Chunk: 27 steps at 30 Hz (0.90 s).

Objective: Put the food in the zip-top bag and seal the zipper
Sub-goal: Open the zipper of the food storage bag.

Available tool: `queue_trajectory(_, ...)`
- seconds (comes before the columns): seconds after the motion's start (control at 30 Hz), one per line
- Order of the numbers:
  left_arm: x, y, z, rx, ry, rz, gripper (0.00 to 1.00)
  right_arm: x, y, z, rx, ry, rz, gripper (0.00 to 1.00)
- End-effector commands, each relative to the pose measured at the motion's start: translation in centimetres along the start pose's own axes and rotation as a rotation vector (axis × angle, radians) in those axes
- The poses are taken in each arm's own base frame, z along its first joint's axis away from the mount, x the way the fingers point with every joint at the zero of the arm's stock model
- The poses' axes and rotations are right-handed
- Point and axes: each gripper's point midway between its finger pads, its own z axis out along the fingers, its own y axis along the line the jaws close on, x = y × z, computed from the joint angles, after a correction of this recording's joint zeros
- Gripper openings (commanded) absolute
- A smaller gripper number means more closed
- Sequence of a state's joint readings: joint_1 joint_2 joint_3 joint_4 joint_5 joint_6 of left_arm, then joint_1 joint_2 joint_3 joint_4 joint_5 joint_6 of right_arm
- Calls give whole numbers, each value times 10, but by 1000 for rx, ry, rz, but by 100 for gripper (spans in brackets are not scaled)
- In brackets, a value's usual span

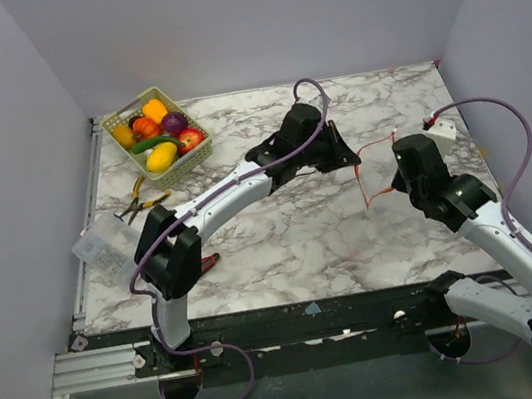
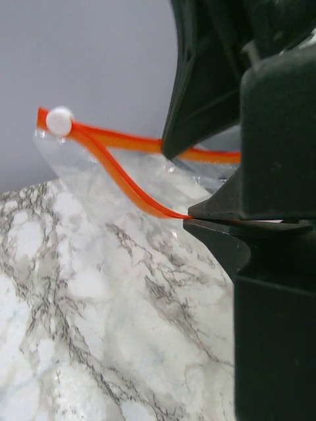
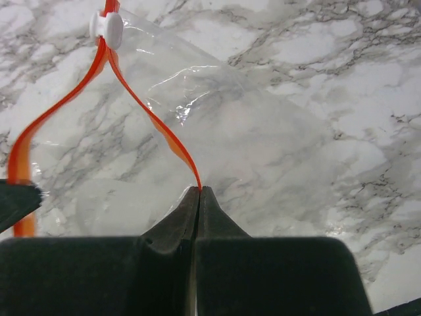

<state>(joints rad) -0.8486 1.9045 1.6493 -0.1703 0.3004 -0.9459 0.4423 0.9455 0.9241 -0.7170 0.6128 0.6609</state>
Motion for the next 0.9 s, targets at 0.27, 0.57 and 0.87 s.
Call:
queue_trajectory(0.27, 14, 29, 13, -91, 37, 33, 29, -8, 7, 6, -40, -65, -51, 0)
queue_trajectory(0.57, -21, 53, -49, -233, -52, 301, 76, -9, 14, 7, -78, -73, -64, 0)
queue_trajectory(0.87, -104, 143, -143, -514, -273, 346, 87, -5, 19, 11, -92, -54, -79, 0)
